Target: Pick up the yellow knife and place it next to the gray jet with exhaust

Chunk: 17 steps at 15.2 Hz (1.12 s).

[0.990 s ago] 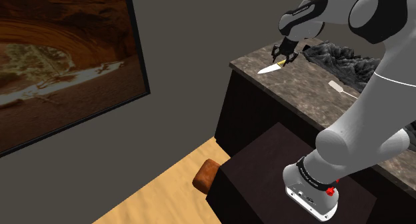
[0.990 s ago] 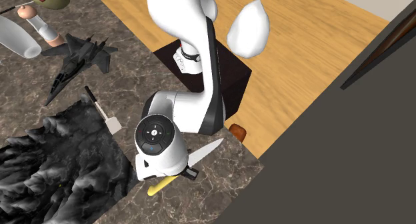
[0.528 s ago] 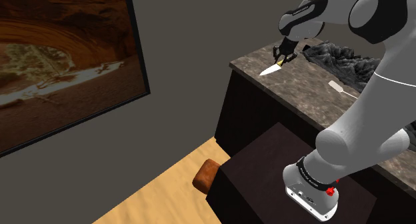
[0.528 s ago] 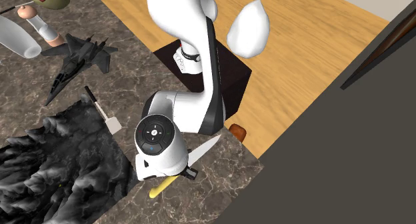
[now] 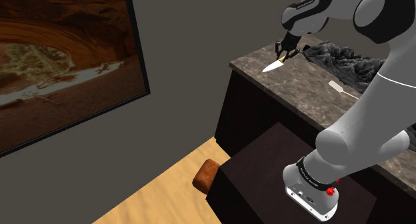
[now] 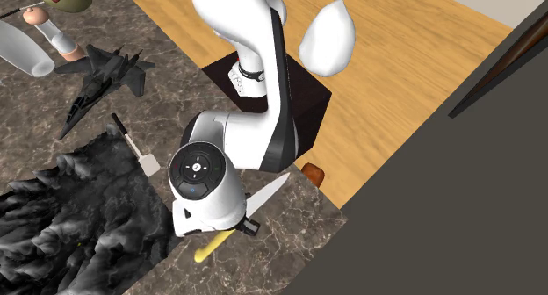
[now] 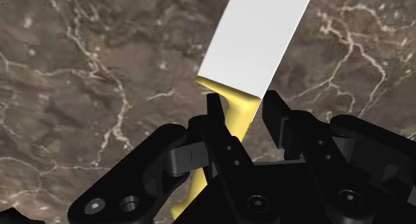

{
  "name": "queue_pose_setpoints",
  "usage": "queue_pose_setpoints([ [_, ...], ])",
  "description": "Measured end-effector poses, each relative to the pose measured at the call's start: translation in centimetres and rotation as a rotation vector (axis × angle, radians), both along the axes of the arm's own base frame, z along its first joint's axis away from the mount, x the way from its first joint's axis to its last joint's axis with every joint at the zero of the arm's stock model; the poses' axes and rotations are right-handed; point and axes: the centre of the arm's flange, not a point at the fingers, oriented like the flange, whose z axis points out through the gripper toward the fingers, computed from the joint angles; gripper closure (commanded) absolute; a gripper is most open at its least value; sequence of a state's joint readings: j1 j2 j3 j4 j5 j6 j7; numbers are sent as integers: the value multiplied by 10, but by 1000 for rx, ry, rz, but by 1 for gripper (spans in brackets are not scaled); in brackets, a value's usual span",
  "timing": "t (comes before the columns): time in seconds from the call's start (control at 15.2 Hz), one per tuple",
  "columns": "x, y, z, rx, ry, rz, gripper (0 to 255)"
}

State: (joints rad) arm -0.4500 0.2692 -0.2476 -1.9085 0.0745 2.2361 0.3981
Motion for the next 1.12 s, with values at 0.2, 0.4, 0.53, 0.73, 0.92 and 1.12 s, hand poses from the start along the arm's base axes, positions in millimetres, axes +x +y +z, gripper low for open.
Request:
queue_pose_setpoints([
  [0.2,1,0,16,0,0,0,255],
  [0.4,1,-1,30,0,0,0,255],
  [0.53,0,0,42,0,0,0,255],
  [0.73,0,0,56,0,0,0,255],
  [0.92,0,-1,73,0,0,0,255],
  [1.12,1,0,90,0,0,0,255],
])
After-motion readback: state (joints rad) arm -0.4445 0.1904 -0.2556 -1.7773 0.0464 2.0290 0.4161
